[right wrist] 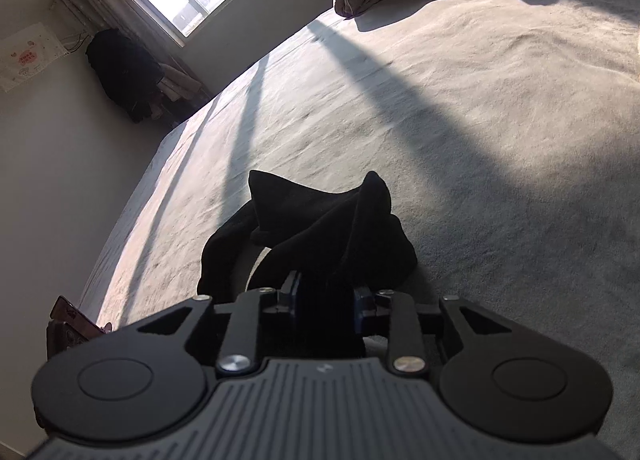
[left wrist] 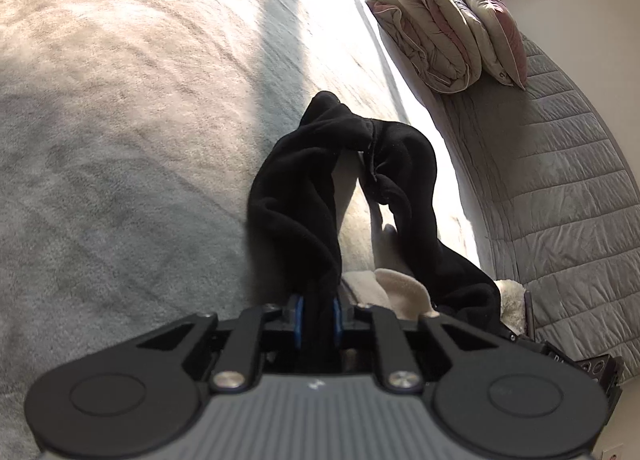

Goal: Fold clothes

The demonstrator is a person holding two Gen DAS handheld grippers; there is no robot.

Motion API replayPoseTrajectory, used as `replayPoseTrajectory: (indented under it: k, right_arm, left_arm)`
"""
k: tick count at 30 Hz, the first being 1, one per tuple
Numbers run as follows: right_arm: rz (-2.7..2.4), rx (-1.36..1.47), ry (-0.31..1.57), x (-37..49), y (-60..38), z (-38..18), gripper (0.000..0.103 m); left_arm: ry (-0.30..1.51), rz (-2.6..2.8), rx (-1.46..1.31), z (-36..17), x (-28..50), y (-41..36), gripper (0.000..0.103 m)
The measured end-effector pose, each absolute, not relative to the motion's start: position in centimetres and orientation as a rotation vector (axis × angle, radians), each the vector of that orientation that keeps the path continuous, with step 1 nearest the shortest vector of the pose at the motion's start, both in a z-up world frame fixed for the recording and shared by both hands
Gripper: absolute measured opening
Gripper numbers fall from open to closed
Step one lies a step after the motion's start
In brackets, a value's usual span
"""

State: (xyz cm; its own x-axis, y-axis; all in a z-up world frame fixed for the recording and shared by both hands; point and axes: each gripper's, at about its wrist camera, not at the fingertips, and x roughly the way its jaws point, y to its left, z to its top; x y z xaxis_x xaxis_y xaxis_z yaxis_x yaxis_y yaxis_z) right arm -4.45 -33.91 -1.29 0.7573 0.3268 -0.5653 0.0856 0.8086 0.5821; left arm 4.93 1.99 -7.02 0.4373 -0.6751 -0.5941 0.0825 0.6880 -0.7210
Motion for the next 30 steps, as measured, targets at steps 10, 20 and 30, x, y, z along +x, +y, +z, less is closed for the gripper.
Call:
replayPoseTrajectory:
  k: [10,20,30]
  right_arm:
    - [0.149,0.563,0.704,-4.6,-32.2,-0.8,0.013]
    - [0.015,0.504,0.537,-5.1,-33.4,1.8,0.005]
    - [-0.101,0.389,0.482,-4.7,-33.0,2.4,0.005]
  left_arm:
    - [0.755,-0.225,-0.495,-2.7,1.1,7.3,0.01]
    - [0.572,0.038,-0.417,-0.2,-2.7,14.2,0.01]
    - [0.554,0.103,-0.359,0.1,-6.3,17.1,0.01]
